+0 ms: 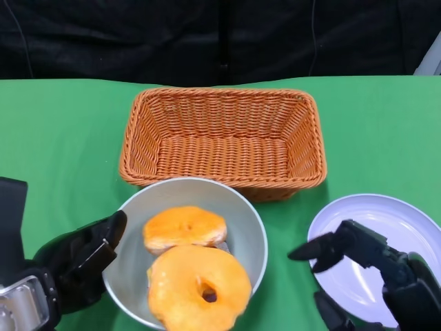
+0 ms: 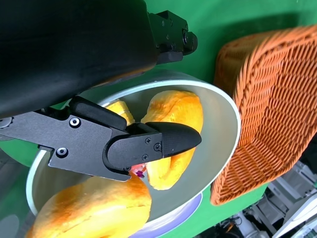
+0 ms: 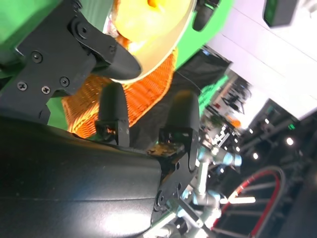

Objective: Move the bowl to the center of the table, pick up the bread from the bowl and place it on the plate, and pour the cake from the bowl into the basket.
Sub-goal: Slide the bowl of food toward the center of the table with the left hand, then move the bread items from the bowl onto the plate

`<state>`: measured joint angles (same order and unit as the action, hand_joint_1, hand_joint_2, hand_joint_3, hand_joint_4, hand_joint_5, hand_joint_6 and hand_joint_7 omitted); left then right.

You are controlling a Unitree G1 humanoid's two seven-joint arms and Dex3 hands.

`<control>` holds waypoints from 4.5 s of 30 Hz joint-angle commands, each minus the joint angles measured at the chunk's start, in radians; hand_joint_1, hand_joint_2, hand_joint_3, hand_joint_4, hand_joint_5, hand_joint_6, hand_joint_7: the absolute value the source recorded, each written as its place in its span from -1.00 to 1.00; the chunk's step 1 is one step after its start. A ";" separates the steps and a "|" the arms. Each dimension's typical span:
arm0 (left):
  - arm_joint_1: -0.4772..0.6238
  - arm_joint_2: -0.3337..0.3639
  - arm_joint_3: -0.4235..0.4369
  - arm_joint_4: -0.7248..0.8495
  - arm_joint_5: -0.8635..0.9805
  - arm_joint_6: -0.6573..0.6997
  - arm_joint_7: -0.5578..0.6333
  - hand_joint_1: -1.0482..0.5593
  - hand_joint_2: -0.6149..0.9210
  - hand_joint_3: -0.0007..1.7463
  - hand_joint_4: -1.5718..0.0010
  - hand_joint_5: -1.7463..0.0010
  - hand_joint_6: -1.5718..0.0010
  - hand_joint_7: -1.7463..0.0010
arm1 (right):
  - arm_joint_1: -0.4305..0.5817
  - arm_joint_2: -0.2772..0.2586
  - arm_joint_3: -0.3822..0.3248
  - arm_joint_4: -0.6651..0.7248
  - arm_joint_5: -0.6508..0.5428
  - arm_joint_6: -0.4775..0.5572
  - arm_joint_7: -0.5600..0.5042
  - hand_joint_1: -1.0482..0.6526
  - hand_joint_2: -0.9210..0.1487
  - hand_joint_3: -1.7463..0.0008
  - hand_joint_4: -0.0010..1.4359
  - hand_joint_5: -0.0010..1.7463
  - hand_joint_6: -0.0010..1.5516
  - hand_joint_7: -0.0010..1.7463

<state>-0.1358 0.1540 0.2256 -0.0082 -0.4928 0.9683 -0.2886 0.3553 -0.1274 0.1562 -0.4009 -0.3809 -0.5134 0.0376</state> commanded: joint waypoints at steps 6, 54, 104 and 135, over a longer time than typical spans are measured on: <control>-0.010 -0.020 -0.047 0.016 -0.011 0.015 -0.010 -0.56 1.00 -0.41 1.00 1.00 1.00 1.00 | -0.025 -0.051 0.029 -0.112 -0.017 0.130 0.101 -0.22 -0.63 0.67 -1.00 0.42 -0.99 0.11; 0.001 0.066 -0.253 -0.050 0.154 -0.104 0.002 -0.36 1.00 -0.44 0.78 0.88 0.87 0.96 | -0.261 -0.197 0.247 0.138 -0.361 0.256 0.143 -0.44 -0.65 1.00 -0.99 0.00 -0.75 -0.40; 0.175 0.190 -0.253 -0.332 0.226 -0.172 -0.032 -0.39 1.00 -0.52 0.75 0.86 0.76 0.98 | -0.246 0.020 0.057 0.140 -0.028 -0.121 -0.187 0.18 0.55 -1.00 0.52 1.00 0.21 0.79; 0.389 0.250 -0.290 -0.519 0.556 -0.690 0.001 -0.40 1.00 -0.57 0.66 0.76 0.68 0.97 | -0.279 -0.150 -0.234 0.280 -0.337 0.024 -0.295 0.23 0.76 -0.99 0.49 1.00 0.23 0.72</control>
<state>0.2442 0.3996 -0.0725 -0.5109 0.0483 0.2992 -0.2969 0.0768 -0.2557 -0.0785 -0.1290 -0.7021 -0.5143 -0.2590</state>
